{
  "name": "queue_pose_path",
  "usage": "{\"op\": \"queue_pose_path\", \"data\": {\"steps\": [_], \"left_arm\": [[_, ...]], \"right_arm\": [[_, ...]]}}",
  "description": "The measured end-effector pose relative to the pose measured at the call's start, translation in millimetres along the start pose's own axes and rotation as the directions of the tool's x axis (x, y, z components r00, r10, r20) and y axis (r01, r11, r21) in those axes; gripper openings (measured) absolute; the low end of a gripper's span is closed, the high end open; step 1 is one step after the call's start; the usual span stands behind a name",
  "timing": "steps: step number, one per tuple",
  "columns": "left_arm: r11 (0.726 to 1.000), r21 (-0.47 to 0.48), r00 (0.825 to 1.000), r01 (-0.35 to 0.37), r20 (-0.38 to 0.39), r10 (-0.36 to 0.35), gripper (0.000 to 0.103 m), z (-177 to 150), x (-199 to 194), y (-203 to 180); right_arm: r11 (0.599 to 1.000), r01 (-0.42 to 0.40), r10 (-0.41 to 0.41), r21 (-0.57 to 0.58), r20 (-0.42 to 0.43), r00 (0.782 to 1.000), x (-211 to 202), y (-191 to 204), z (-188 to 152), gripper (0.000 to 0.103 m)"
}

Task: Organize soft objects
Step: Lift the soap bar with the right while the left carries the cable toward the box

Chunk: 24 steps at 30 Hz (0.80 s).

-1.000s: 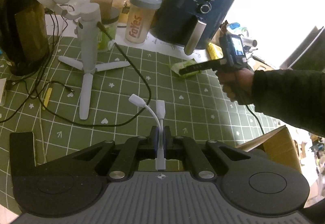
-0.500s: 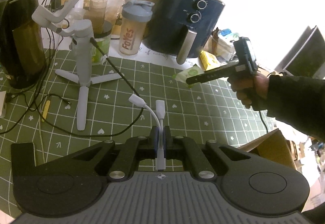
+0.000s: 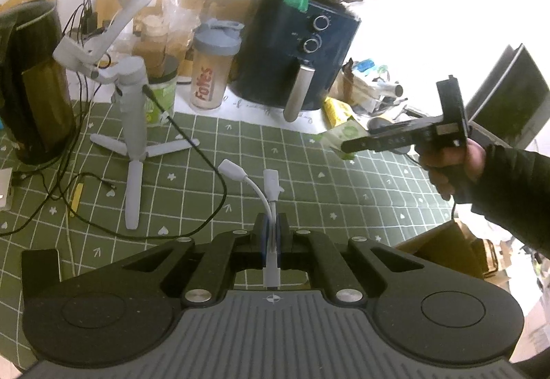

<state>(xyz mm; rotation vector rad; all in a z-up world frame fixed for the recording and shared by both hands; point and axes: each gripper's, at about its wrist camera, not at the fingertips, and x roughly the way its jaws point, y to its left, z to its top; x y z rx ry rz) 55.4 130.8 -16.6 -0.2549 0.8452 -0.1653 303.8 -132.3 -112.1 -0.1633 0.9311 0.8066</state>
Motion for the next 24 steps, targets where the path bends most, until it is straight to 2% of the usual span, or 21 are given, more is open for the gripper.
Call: {"op": "queue_pose_path", "data": {"steps": [13, 24], "left_arm": [[0.996, 0.079, 0.999, 0.047, 0.011, -0.048, 0.005, -0.8, -4.9, -36.4], [0.977, 0.168, 0.991, 0.134, -0.036, -0.130, 0.005, -12.2, 0.1, -79.0]], "right_arm": [[1.000, -0.021, 0.020, 0.013, 0.097, 0.995, -86.9, 18.7, -38.2, 0.079], [0.997, -0.038, 0.028, 0.069, 0.135, 0.990, -138.7, 33.7, -89.0, 0.079]]}}
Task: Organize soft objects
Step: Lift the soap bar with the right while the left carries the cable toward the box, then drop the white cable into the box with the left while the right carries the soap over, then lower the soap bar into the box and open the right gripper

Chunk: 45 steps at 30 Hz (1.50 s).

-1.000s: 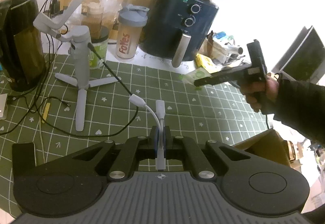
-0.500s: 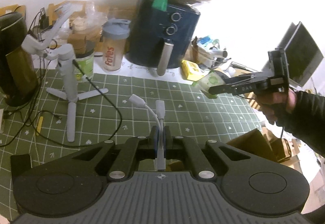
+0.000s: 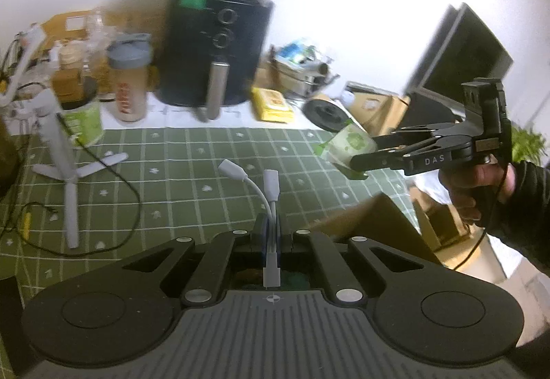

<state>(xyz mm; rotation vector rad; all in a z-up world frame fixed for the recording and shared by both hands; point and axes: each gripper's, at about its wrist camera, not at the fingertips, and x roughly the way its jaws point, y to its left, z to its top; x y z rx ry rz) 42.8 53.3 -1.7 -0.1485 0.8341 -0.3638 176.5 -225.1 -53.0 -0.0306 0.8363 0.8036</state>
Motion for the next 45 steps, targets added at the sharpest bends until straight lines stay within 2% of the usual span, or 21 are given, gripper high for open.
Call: {"op": "queue_pose_path", "data": {"steps": [9, 14, 19, 20, 21, 23, 28, 34, 45], "left_arm": [[0.994, 0.072, 0.996, 0.081, -0.048, -0.077, 0.005, -7.5, 9.7, -29.2], [0.982, 0.141, 0.992, 0.124, -0.054, -0.118, 0.005, -4.9, 10.7, -44.8], [0.965, 0.185, 0.982, 0.186, -0.077, -0.175, 0.007, -10.6, 14.2, -57.8], [0.964, 0.193, 0.982, 0.183, -0.084, -0.170, 0.014, -12.2, 15.5, -59.9], [0.964, 0.202, 0.983, 0.176, -0.088, -0.161, 0.028, -13.9, 16.5, -61.7], [0.963, 0.221, 0.986, 0.153, -0.093, -0.135, 0.041, -17.2, 17.7, -64.3], [0.969, 0.230, 0.991, 0.086, -0.119, -0.060, 0.042, -23.8, 21.3, -66.0], [0.974, 0.226, 0.987, 0.025, -0.162, 0.012, 0.045, -29.0, 28.0, -66.3], [0.978, 0.204, 0.986, -0.041, -0.152, 0.073, 0.046, -34.8, 22.3, -72.9]], "right_arm": [[1.000, -0.003, 0.003, 0.024, 0.010, 1.000, -33.5, 15.3, -34.0, 0.079], [0.999, 0.002, -0.003, 0.049, 0.025, 1.000, -49.5, 21.2, -49.3, 0.079], [1.000, 0.021, -0.022, 0.018, 0.019, 1.000, -63.6, 29.9, -62.4, 0.079], [1.000, 0.021, -0.021, 0.022, 0.017, 1.000, -66.2, 30.3, -65.5, 0.079], [0.999, 0.021, -0.021, 0.027, 0.016, 1.000, -68.1, 30.3, -68.2, 0.079], [0.999, 0.025, -0.026, 0.037, 0.012, 1.000, -71.0, 29.9, -74.2, 0.079], [0.998, 0.022, -0.023, 0.065, 0.017, 1.000, -77.1, 32.6, -88.0, 0.079], [0.997, 0.013, -0.014, 0.072, 0.012, 1.000, -78.2, 39.6, -100.8, 0.079], [0.998, -0.009, 0.009, 0.056, 0.017, 1.000, -81.0, 49.6, -107.1, 0.079]]}}
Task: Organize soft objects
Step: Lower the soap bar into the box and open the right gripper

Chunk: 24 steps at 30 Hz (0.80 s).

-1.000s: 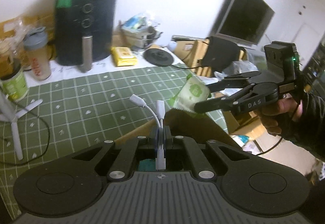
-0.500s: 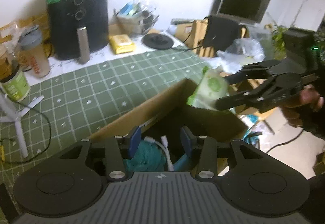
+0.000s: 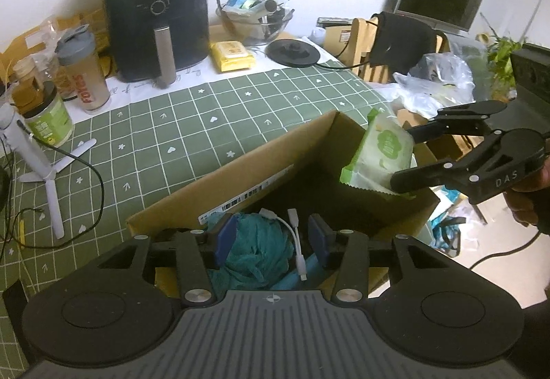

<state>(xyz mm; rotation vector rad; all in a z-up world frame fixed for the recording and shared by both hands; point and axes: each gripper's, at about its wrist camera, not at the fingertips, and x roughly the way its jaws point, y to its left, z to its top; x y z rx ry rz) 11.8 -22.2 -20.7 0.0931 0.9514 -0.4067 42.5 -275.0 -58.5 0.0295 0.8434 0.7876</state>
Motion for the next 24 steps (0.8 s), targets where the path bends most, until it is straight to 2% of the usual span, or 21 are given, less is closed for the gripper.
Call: {"op": "queue_pose_path", "data": {"steps": [6, 17, 19, 21, 24], "left_arm": [[0.999, -0.037, 1.000, -0.022, 0.000, 0.022, 0.046, -5.7, -1.9, -0.8], [0.983, -0.163, 0.997, -0.082, -0.004, 0.082, 0.047, -19.7, -8.3, 15.6], [0.979, -0.185, 0.996, -0.089, -0.007, 0.089, 0.047, -21.4, -9.0, 19.7], [0.974, -0.205, 0.995, -0.097, -0.013, 0.097, 0.047, -22.8, -8.8, 22.5], [0.971, -0.212, 0.994, -0.107, -0.016, 0.106, 0.048, -24.7, -9.2, 24.7]], "right_arm": [[1.000, -0.013, 0.013, -0.007, 0.008, 1.000, 3.2, 0.2, 4.5, 0.079], [0.997, -0.059, 0.060, -0.049, 0.018, 0.998, 15.8, 10.4, 27.7, 0.079], [0.996, -0.068, 0.069, -0.057, 0.011, 0.998, 21.8, 13.4, 30.5, 0.083], [0.995, -0.079, 0.080, -0.058, 0.011, 0.997, 27.2, 15.4, 31.4, 0.095], [0.995, -0.079, 0.079, -0.060, -0.003, 0.997, 32.6, 17.6, 28.9, 0.102]]}}
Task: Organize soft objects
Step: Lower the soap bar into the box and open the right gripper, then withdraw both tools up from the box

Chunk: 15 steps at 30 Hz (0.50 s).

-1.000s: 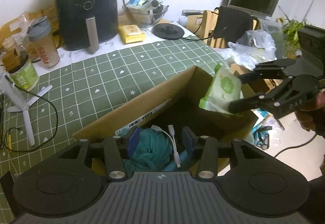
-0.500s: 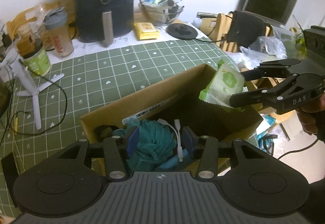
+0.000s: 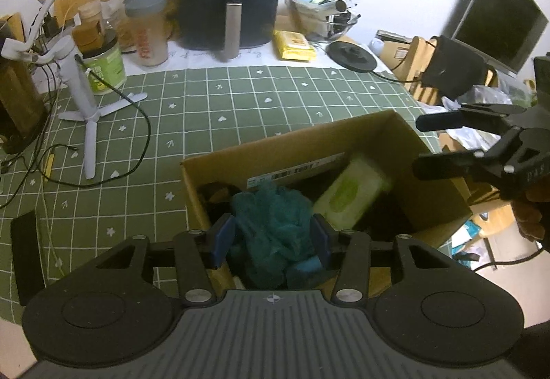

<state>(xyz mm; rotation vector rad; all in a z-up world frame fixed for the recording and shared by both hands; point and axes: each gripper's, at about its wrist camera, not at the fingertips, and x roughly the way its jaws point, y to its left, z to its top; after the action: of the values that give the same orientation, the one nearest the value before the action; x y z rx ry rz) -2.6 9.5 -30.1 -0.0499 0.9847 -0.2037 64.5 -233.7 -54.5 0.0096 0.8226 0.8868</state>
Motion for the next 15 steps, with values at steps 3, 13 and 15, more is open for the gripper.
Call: {"op": "queue_pose_path", "data": {"steps": [3, 13, 15], "left_arm": [[1.000, -0.006, 1.000, -0.011, -0.005, 0.011, 0.048, -1.4, 0.7, 1.5], [0.996, -0.061, 0.997, -0.071, 0.007, 0.071, 0.073, -4.9, -0.3, 4.0], [0.995, -0.086, 0.998, -0.058, 0.031, 0.061, 0.076, -3.2, -5.1, 1.9]], "right_arm": [[1.000, 0.028, -0.028, -0.005, -0.021, 0.999, 2.1, 0.7, -5.6, 0.103], [0.985, 0.161, -0.158, 0.068, -0.053, 0.986, -7.5, -6.7, -28.1, 0.103], [0.980, 0.178, -0.176, 0.084, -0.041, 0.984, -13.0, -4.2, -31.2, 0.103]]}}
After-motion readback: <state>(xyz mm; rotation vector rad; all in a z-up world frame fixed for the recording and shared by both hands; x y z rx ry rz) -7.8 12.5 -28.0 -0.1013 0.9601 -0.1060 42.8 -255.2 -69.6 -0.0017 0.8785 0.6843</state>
